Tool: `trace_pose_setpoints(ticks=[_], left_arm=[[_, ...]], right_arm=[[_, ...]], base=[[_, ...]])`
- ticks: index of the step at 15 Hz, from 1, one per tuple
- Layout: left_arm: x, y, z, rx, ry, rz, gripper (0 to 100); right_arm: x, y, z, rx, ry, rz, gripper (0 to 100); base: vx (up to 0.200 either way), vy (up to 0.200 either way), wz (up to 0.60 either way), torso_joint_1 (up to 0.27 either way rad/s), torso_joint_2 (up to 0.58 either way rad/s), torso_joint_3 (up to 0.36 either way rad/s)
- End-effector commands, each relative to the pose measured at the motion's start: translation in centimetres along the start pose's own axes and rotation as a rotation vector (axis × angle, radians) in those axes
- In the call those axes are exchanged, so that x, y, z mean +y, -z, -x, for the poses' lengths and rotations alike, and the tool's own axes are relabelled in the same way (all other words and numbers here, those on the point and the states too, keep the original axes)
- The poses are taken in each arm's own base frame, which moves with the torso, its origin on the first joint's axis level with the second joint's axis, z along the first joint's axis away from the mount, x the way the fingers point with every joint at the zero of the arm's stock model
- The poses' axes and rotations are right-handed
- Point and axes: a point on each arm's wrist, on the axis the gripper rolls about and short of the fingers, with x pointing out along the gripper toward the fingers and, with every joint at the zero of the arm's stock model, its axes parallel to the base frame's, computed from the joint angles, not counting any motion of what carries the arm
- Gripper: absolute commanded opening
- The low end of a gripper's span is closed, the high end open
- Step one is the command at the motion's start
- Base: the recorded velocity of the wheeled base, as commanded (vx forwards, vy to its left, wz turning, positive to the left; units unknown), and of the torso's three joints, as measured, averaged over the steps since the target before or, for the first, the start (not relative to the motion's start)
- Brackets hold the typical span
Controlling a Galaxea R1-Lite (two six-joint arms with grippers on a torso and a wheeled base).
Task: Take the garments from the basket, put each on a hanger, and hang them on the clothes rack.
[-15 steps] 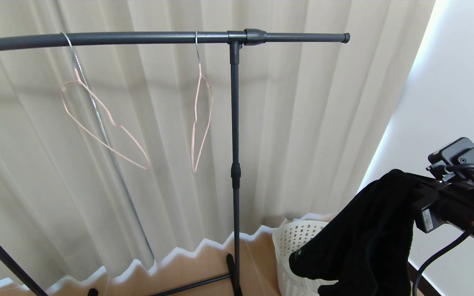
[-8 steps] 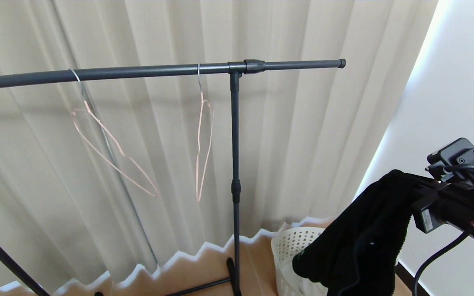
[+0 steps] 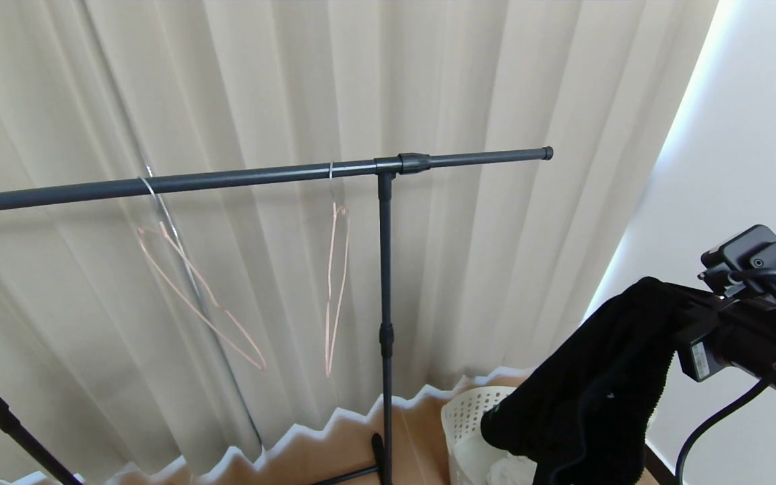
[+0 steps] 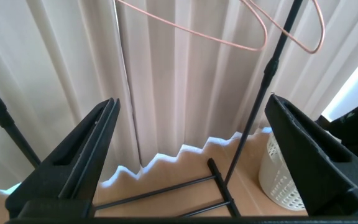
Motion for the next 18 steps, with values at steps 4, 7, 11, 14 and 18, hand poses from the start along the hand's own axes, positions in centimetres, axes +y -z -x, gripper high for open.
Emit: trace_pose_setpoints(ticks=[4, 7, 11, 14, 18], left_arm=[[0.00, 0.00, 0.00, 0.000, -0.001, 0.001, 100], [0.00, 0.00, 0.00, 0.000, -0.001, -0.001, 100], [0.00, 0.00, 0.00, 0.000, -0.004, 0.002, 100], [0.00, 0.00, 0.00, 0.000, -0.004, 0.001, 100], [0.00, 0.00, 0.00, 0.000, -0.004, 0.001, 100]], right_arm=[[0.03, 0.02, -0.03, 0.001, -0.001, 0.001, 0], [0.04, 0.04, -0.06, 0.003, -0.001, 0.000, 0], [0.06, 0.15, 0.21, 0.000, -0.004, 0.001, 0], [0.06, 0.15, 0.21, 0.000, -0.004, 0.001, 0], [0.04, 0.44, 0.71, -0.003, 0.000, 0.055, 0]], base=[[0.000, 0.000, 0.00, 0.185, -0.41, -0.238], [0.000, 0.000, 0.00, 0.165, -0.38, -0.204], [0.000, 0.000, 0.00, 0.162, -0.35, -0.195], [0.000, 0.000, 0.00, 0.162, -0.36, -0.191], [0.000, 0.000, 0.00, 0.096, -0.21, -0.110]])
